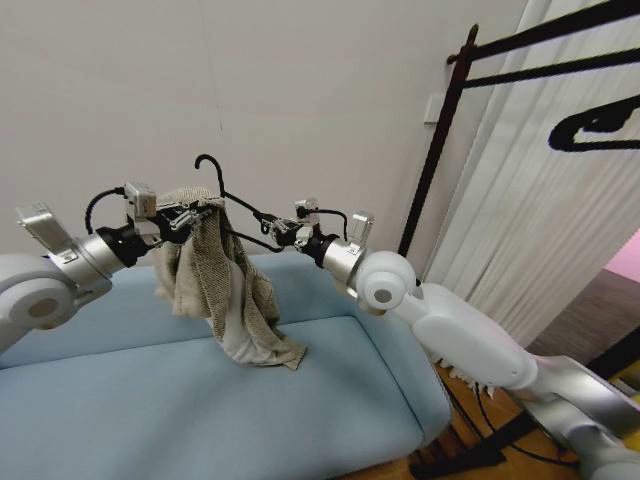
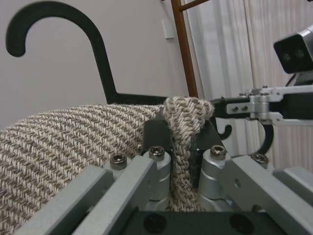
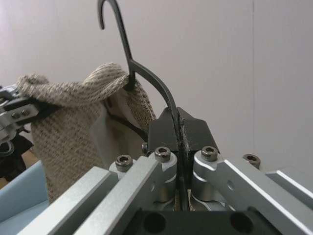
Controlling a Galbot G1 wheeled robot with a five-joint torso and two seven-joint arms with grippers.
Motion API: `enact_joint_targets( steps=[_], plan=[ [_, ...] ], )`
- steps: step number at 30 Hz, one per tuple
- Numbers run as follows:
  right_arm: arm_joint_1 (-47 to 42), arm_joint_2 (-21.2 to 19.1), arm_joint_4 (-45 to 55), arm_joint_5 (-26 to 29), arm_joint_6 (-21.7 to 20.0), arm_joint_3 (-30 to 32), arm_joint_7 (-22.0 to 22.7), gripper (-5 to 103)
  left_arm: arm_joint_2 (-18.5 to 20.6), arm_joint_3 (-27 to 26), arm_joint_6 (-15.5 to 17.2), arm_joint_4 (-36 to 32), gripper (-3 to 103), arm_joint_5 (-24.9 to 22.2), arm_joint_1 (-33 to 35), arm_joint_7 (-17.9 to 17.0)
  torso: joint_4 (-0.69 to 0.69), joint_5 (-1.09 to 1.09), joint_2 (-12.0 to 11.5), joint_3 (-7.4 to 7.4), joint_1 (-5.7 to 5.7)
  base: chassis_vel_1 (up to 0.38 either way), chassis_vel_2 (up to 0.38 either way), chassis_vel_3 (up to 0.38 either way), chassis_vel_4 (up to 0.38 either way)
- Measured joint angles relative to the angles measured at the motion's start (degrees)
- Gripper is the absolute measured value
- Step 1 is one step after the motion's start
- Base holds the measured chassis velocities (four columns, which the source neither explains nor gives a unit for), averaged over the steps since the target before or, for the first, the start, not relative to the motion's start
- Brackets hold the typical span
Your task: Pick up the clothes from the sofa and hang them on the clothes hanger.
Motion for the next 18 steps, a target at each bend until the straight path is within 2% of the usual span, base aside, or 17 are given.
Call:
enact_joint_targets(
  steps=[12,18],
  plan=[
    [-1.9,-3.1,0.5,0.5,-0.1,2.7,-0.7,2,-1.8,-1.8,-0.4,-0.4,7,2.0,3.0,0.9,0.01,0.00,0.0,0.00,0.00,0.000,0.000,0.000,0.000],
    [-3.4,-3.3,2.4,1.0,-0.1,2.1,-0.1,2,-2.8,-1.4,-0.4,-1.2,7,3.0,3.7,-0.1,0.02,0.00,0.0,0.00,0.00,0.000,0.000,0.000,0.000]
  ],
)
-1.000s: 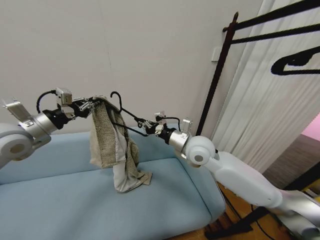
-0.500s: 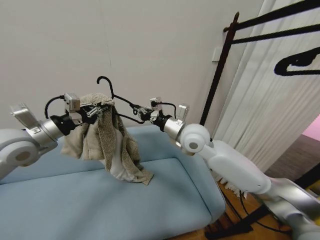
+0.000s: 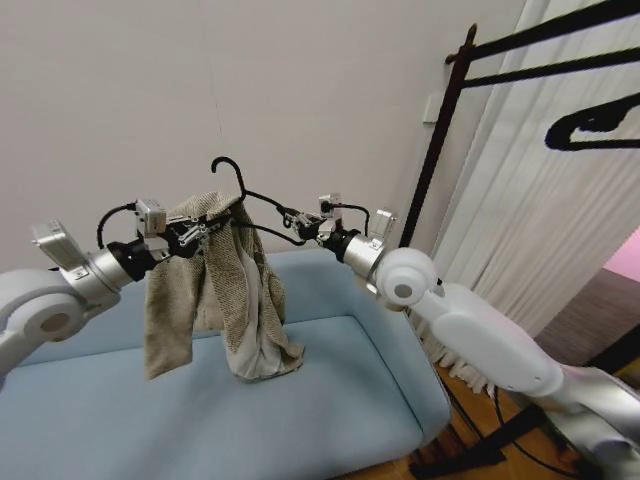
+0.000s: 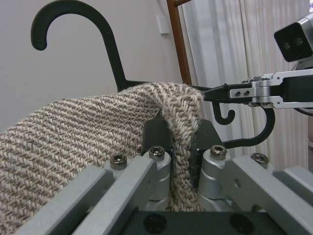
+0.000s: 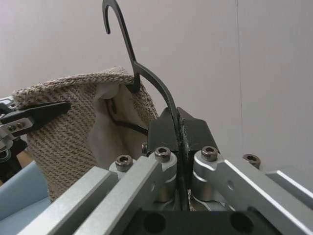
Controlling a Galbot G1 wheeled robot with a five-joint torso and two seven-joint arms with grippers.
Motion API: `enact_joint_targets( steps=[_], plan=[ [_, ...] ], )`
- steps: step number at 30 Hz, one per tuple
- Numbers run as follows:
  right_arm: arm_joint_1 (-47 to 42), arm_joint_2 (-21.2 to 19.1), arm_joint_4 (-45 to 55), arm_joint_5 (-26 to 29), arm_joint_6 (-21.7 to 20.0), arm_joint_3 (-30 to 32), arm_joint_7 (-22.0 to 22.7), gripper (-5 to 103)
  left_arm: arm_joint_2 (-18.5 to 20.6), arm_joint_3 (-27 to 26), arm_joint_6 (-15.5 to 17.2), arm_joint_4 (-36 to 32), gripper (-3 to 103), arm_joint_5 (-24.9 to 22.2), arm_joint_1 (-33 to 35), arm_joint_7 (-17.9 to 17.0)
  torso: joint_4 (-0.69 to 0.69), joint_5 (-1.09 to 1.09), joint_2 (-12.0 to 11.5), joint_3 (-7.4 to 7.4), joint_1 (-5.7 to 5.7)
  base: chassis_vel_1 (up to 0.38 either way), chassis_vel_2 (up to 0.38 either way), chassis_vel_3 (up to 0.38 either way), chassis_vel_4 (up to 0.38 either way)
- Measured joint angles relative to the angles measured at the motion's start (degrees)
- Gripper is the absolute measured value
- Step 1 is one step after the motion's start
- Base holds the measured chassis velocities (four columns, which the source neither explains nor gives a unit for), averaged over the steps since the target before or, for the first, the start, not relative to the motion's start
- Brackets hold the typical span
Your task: Pick up the clothes from the sofa and hang them on the clothes hanger.
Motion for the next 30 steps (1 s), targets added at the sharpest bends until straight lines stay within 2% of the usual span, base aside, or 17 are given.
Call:
enact_joint_targets(
  steps=[5,7,9,13,15,18,21,24,26,29,30],
  plan=[
    [-0.5,0.1,0.4,-0.1,0.0,-0.3,0.2,2,-0.5,0.4,0.3,-0.7,7,1.0,0.5,-2.0,0.00,0.00,0.0,0.00,0.00,0.000,0.000,0.000,0.000],
    [-0.5,-0.2,0.4,-0.5,0.0,-0.3,0.2,2,-0.9,0.4,0.7,-1.1,16,1.5,0.7,-2.7,0.00,0.00,0.0,0.00,0.00,0.000,0.000,0.000,0.000],
    [-0.5,-0.3,0.2,-0.6,0.0,-0.3,0.2,2,-0.9,0.4,0.7,-1.1,16,1.5,0.8,-3.0,0.00,0.00,0.0,0.00,0.00,0.000,0.000,0.000,0.000],
    [1.0,-0.4,-1.0,-0.7,0.0,0.0,0.0,2,-1.0,0.1,0.6,-1.4,38,1.6,0.9,-3.2,0.00,0.00,0.0,0.00,0.00,0.000,0.000,0.000,0.000],
    [1.4,-0.5,-1.3,-0.7,0.0,0.0,0.0,2,-1.0,0.0,0.7,-1.5,38,1.6,0.9,-2.8,0.00,0.00,0.0,0.00,0.00,0.000,0.000,0.000,0.000],
    [2.7,-0.5,-2.5,-0.8,0.0,0.2,-0.1,2,-1.0,-0.3,0.7,-1.8,54,1.4,0.4,-2.6,0.00,0.00,0.0,0.00,0.00,0.000,0.000,0.000,0.000],
    [3.1,-0.5,-2.8,-0.8,0.0,0.4,-0.2,2,-0.7,-0.4,0.6,-1.6,59,1.0,0.2,-2.7,0.00,0.00,0.0,0.00,0.00,0.000,0.000,0.000,0.000],
    [3.3,-1.1,-3.1,-1.7,0.0,0.5,-1.3,2,-0.1,-0.9,0.5,-0.6,76,-0.6,0.0,-3.9,0.00,0.00,0.0,0.00,0.00,0.000,0.000,0.000,0.000],
    [3.2,-1.2,-3.1,-1.9,0.0,0.5,-1.5,2,0.0,-0.9,0.5,-0.4,76,-0.9,-0.1,-4.2,0.00,0.00,0.0,0.00,0.00,0.000,0.000,0.000,0.000],
    [2.5,-2.1,-3.3,-3.4,0.0,0.5,-3.3,2,2.1,-0.6,0.6,3.7,92,-2.3,-1.3,-5.3,-0.01,0.00,0.0,0.00,0.00,0.000,0.000,0.000,0.000],
    [2.5,-2.1,-3.3,-3.4,0.0,0.5,-3.3,2,2.1,-0.6,0.6,3.7,92,-2.3,-1.3,-5.3,-0.01,0.00,0.0,0.00,0.00,0.000,0.000,0.000,0.000]
  ],
)
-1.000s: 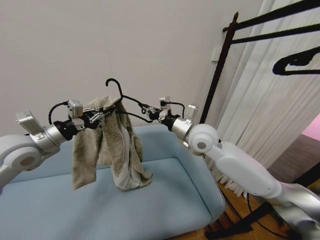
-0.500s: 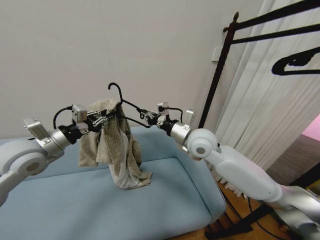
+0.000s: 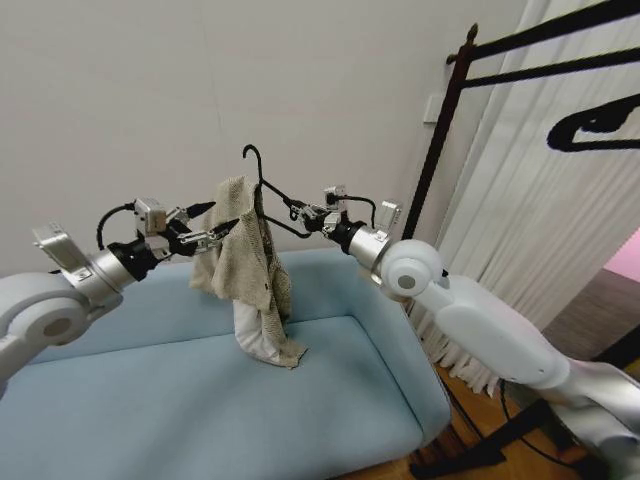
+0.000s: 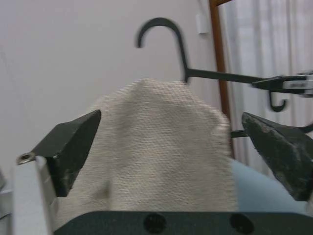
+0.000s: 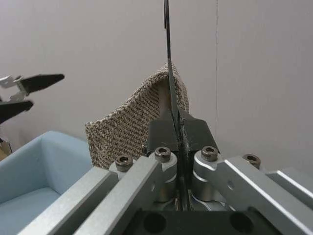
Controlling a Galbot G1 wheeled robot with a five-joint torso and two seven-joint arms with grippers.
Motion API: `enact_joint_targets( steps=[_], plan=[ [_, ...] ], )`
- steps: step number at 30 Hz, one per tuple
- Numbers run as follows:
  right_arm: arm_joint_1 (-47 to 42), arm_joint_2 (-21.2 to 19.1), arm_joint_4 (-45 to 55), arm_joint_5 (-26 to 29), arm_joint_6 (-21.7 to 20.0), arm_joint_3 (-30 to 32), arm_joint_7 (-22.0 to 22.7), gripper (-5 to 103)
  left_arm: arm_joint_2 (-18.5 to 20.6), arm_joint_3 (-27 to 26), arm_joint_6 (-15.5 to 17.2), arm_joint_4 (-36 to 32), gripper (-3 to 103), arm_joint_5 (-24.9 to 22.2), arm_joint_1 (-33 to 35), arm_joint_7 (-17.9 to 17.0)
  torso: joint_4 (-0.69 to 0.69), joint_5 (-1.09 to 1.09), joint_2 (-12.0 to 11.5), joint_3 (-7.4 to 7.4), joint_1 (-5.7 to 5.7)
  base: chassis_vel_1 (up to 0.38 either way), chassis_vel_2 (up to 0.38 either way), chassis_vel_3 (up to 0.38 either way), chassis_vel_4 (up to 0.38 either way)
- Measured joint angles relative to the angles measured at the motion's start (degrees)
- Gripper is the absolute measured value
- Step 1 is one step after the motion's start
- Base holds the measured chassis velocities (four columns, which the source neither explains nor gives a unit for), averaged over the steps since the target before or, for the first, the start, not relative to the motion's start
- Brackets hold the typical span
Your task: Pick up the clothes from the sofa and hang them on the clothes hanger.
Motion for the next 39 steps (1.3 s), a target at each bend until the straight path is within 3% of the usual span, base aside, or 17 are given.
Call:
enact_joint_targets(
  steps=[1,6,8,9,11,13,16,19,21,24,27,28,30,39],
  plan=[
    [-0.2,-0.3,-0.1,-0.5,0.0,0.0,-0.8,2,1.0,0.4,0.0,1.8,96,-0.2,-0.6,0.3,0.00,-0.01,0.0,0.00,0.00,0.000,0.000,0.000,0.000],
    [-0.5,-1.8,-0.4,-2.1,0.1,0.0,-4.9,2,6.0,1.3,-0.1,8.0,100,-0.8,-1.7,5.0,0.00,0.00,0.0,0.01,0.00,0.000,0.000,0.000,0.000],
    [-0.5,-2.4,-0.8,-2.8,0.3,0.0,-7.2,2,8.4,1.5,-0.2,10.6,100,-1.1,-1.6,8.0,0.00,-0.01,0.0,0.01,0.00,0.000,0.000,0.000,0.000],
    [-0.4,-3.1,-1.4,-3.1,0.3,0.2,-9.8,2,10.6,1.5,-0.5,12.8,100,-1.4,-1.2,11.4,0.01,0.00,0.0,0.01,0.00,0.000,0.000,0.000,0.000],
    [-0.3,-3.4,-1.8,-3.1,0.3,0.3,-11.5,2,11.6,1.5,-0.6,14.0,100,-1.5,-1.0,13.0,0.00,0.01,0.0,0.00,0.00,0.000,0.000,0.000,0.000],
    [0.2,-4.3,-3.1,-3.1,0.2,0.3,-16.9,2,14.2,1.5,-0.8,17.2,100,-1.7,-0.5,18.0,0.01,-0.01,0.0,0.01,0.01,0.000,0.000,0.000,0.000],
    [0.5,-4.8,-3.8,-3.1,0.0,0.3,-19.7,2,15.4,1.5,-0.8,18.2,100,-2.6,-0.4,19.9,0.01,-0.01,0.0,0.01,0.00,0.000,0.000,0.000,0.000],
    [0.5,-5.0,-4.3,-4.4,-0.1,0.2,-23.7,2,17.1,0.9,1.1,19.2,100,-5.1,-0.4,26.2,0.00,0.00,0.0,0.00,0.00,0.000,0.000,0.000,0.000],
    [0.4,-5.0,-4.3,-4.7,-0.1,0.1,-24.1,2,17.3,0.8,1.6,19.3,100,-5.2,-0.4,27.4,0.00,0.00,0.0,0.00,0.00,0.000,0.000,0.000,0.000],
    [-0.5,-4.9,-3.2,-5.6,-0.1,-0.1,-26.1,2,18.8,0.7,2.9,20.0,100,-6.0,-0.4,33.4,0.01,0.00,0.0,0.00,0.00,0.000,0.000,0.000,0.000],
    [-0.8,-5.0,-2.5,-5.7,-0.1,-0.2,-26.7,2,19.3,0.6,3.6,20.1,100,-6.7,-0.4,35.5,0.01,0.00,0.0,0.00,0.00,0.000,0.000,0.000,0.000],
    [-1.0,-5.3,-1.2,-5.7,-0.1,-0.5,-27.7,2,20.1,0.5,4.9,20.4,100,-7.9,-0.6,39.4,0.00,-0.01,0.0,0.00,0.00,0.000,0.000,0.000,0.000],
    [-0.9,-5.5,0.3,-5.5,-0.6,-0.8,-28.2,2,21.2,0.4,5.9,20.6,100,-8.2,-0.6,42.3,0.00,0.00,0.0,0.00,0.00,0.000,0.000,0.000,0.000],
    [0.7,-6.6,2.4,-3.1,-1.5,-1.5,-27.3,2,21.3,1.2,6.3,19.0,100,-6.1,0.4,43.5,0.01,0.00,0.0,-0.01,0.00,0.000,0.000,0.000,0.000]
  ],
)
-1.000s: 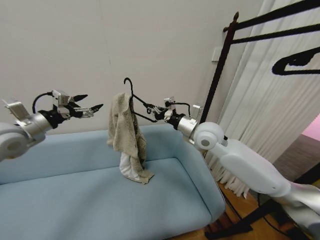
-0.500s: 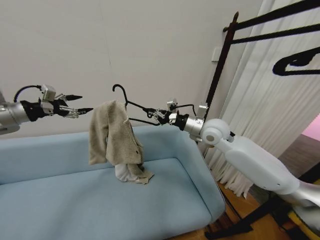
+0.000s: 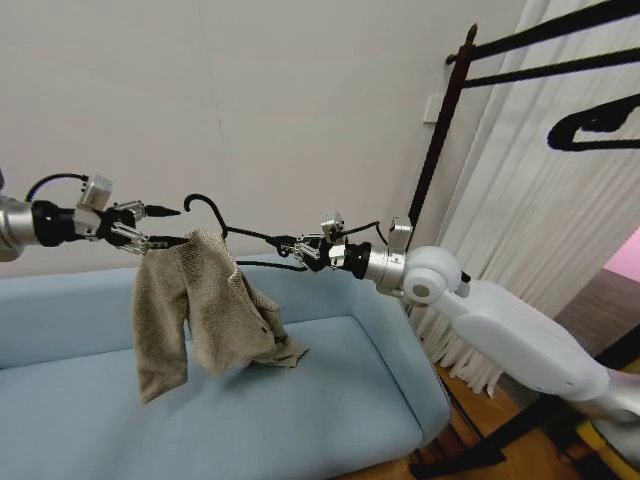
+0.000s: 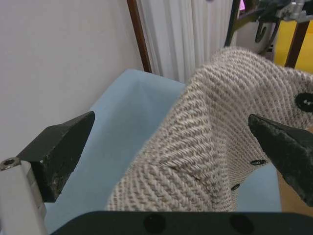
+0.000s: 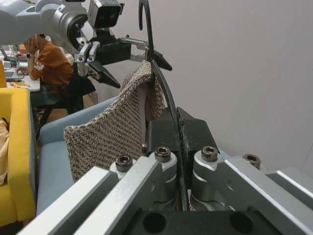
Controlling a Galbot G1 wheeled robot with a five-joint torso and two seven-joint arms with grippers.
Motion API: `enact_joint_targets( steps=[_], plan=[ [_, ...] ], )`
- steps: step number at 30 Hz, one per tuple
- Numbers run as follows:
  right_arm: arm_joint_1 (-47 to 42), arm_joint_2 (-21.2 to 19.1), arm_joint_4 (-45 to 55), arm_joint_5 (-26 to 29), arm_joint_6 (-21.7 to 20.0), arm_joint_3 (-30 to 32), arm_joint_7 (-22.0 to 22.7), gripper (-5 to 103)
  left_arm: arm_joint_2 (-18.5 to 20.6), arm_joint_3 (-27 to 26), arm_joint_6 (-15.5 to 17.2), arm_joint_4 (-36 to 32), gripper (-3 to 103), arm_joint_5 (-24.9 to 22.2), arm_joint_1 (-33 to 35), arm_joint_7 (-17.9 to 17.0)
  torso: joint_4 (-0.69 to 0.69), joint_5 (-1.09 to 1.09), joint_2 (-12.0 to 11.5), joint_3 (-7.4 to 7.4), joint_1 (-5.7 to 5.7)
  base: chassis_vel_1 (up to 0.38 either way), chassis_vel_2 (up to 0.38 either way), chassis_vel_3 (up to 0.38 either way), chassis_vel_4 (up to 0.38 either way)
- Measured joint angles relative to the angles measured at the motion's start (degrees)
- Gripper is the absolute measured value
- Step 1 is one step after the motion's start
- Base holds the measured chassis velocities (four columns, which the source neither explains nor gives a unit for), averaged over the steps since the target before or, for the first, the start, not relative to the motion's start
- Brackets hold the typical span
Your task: Pick up the clothes from the sofa and hang them on the clothes hanger.
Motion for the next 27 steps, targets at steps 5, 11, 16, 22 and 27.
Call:
enact_joint_targets(
  steps=[5,11,16,22,27],
  plan=[
    [0.3,-0.6,0.5,0.7,-0.1,-0.1,0.3,2,-0.2,0.4,0.0,-0.9,100,0.7,0.8,-0.7,-0.01,0.00,0.0,0.00,0.00,0.000,0.000,0.000,0.000],
    [0.5,-1.6,1.2,1.7,-0.1,-0.1,0.5,2,-0.2,0.8,-0.1,-1.1,102,1.3,1.4,-0.2,-0.01,0.00,0.0,0.00,0.00,0.000,0.000,0.000,0.000],
    [0.8,-2.1,1.8,2.3,-0.1,-0.1,0.6,2,-0.5,1.0,0.2,-0.4,81,3.4,1.6,2.8,0.00,0.00,0.0,0.00,0.00,0.000,0.000,0.000,0.000],
    [1.2,-2.6,2.3,2.6,-0.1,-0.4,0.9,2,-1.0,1.0,0.3,-1.1,59,3.0,1.6,2.5,0.00,0.00,0.0,0.01,0.00,0.000,0.000,0.000,0.000],
    [1.2,-2.9,2.9,2.6,-0.1,-0.6,1.2,2,-1.0,0.9,0.3,-1.1,43,2.8,1.5,2.8,0.00,0.00,0.0,0.01,0.00,0.000,0.000,0.000,0.000]
  ],
)
